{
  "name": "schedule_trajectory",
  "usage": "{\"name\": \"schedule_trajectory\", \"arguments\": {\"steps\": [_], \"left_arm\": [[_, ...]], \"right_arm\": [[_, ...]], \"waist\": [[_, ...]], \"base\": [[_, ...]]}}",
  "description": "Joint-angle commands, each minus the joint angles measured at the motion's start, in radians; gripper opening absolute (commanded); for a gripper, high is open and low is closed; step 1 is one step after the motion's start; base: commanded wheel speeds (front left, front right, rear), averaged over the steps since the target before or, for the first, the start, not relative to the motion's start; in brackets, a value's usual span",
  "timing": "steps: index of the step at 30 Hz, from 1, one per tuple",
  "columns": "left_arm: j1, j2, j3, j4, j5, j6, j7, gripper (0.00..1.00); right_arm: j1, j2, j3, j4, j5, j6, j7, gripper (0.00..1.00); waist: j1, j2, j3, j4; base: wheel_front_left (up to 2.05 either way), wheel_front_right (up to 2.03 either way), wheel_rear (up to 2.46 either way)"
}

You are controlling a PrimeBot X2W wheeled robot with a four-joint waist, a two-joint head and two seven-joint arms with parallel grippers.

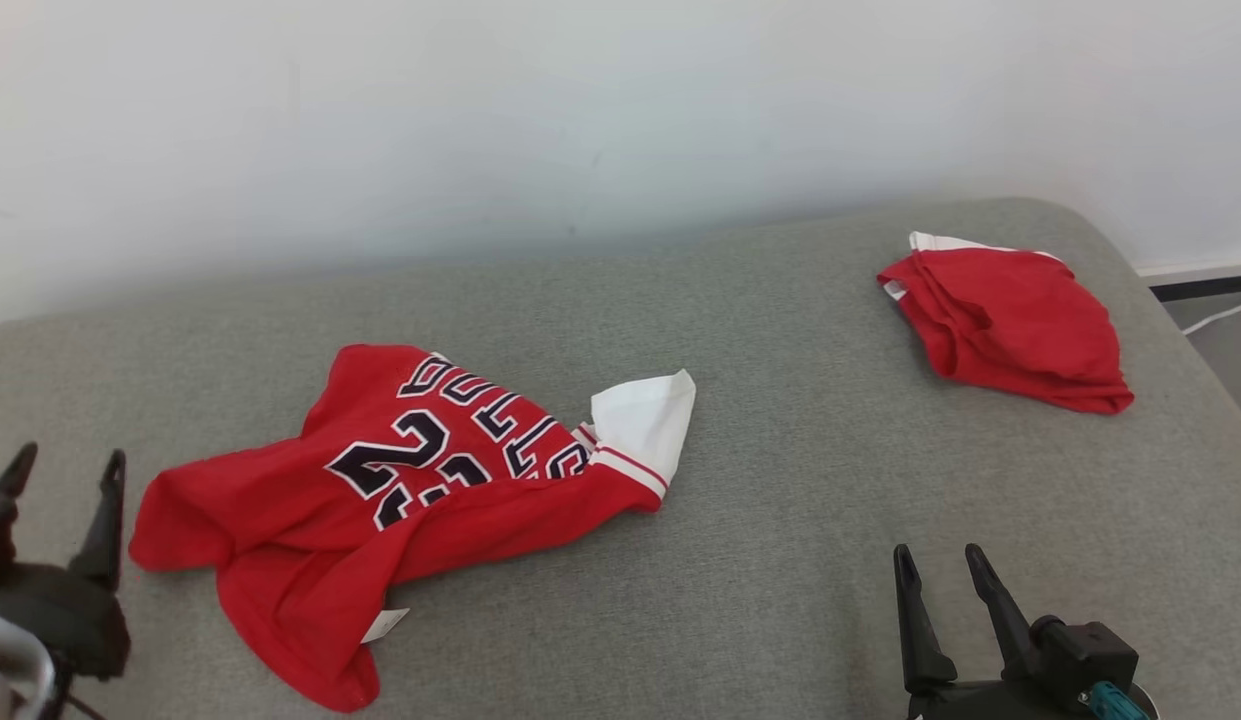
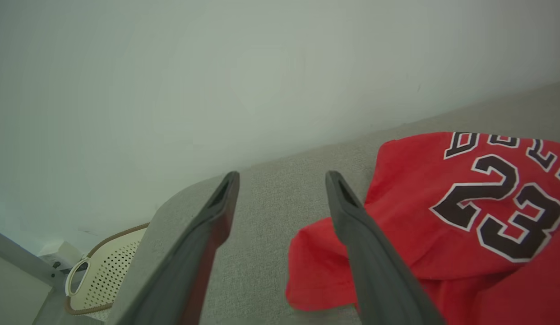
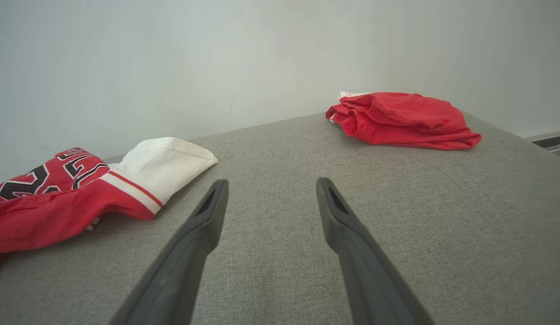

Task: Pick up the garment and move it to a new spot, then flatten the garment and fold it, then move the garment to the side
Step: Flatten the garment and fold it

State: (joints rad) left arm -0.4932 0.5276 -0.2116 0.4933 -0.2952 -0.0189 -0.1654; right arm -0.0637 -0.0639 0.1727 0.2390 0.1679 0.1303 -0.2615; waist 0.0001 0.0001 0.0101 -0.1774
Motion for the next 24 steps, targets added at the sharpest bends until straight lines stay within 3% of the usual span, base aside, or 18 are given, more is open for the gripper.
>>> {"name": "schedule_trajectory", "arguments": {"steps": [1,14,24], "left_arm": [[0.029,-0.010,-0.001,-0.006,-0.005,0.010,-0.015,1.00],[0.283,-0.229,-0.086,-0.224,-0.052,0.097,-0.052,1.00],[0.360,-0.281,-0.133,-0.184,-0.061,0.118,-0.058,1.00]], "right_arm": [[0.011,0.001,-0.003,-0.003,0.002,0.001,-0.005,1.00],[-0.003,0.006,-0.004,-0.008,0.002,0.001,-0.005,1.00],[-0.002,-0.001,-0.005,-0.001,0.002,0.001,-0.005,1.00]], "waist": [[-0.0001,-0.0001,0.003,0.015],[-0.0001,-0.0001,0.031,0.066],[-0.0001,-0.0001,0.022,0.058]], "base": [[0.00,0.00,0.00],[0.00,0.00,0.00],[0.00,0.00,0.00]]}}
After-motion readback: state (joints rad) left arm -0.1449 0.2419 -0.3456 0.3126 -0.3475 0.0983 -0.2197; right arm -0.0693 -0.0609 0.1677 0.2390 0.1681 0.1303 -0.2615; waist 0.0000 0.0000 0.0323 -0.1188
